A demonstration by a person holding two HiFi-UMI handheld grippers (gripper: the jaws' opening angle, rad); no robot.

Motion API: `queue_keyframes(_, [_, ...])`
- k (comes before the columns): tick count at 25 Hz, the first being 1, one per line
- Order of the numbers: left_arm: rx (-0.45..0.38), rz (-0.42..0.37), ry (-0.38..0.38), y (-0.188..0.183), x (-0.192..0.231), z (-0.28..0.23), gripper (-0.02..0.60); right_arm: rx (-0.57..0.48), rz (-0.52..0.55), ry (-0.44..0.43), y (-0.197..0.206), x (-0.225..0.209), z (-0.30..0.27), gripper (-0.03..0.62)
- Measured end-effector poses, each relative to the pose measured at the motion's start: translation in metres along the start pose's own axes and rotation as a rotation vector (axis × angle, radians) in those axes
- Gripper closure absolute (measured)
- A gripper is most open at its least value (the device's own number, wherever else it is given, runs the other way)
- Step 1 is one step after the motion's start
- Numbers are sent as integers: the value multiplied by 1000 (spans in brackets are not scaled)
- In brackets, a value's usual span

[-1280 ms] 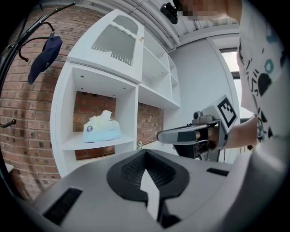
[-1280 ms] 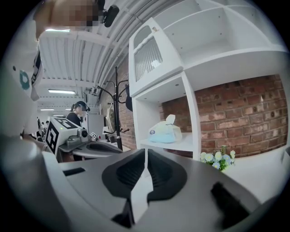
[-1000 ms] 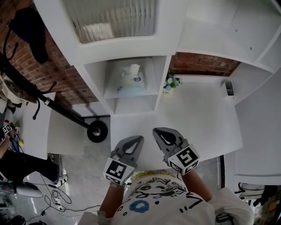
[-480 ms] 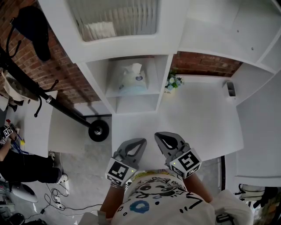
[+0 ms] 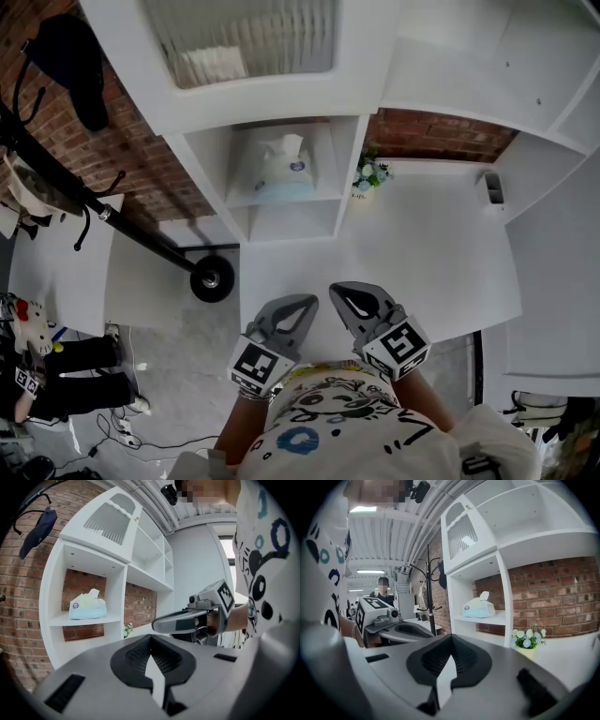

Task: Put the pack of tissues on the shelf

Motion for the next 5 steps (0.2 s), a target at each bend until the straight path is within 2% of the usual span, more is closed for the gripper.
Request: queue_keyframes(5, [5,2,7,1,-1,1,568,3,-9,-6,2,1,-1,569])
Point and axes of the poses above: the fingertips, and each gripper's own axes: z backward along the fingers, x to its left, y out of its underside, the point moved 2 cm from there along z, backward along the fingers, and after that the axes turned 15 degrees about x, right-handed, at the moved point
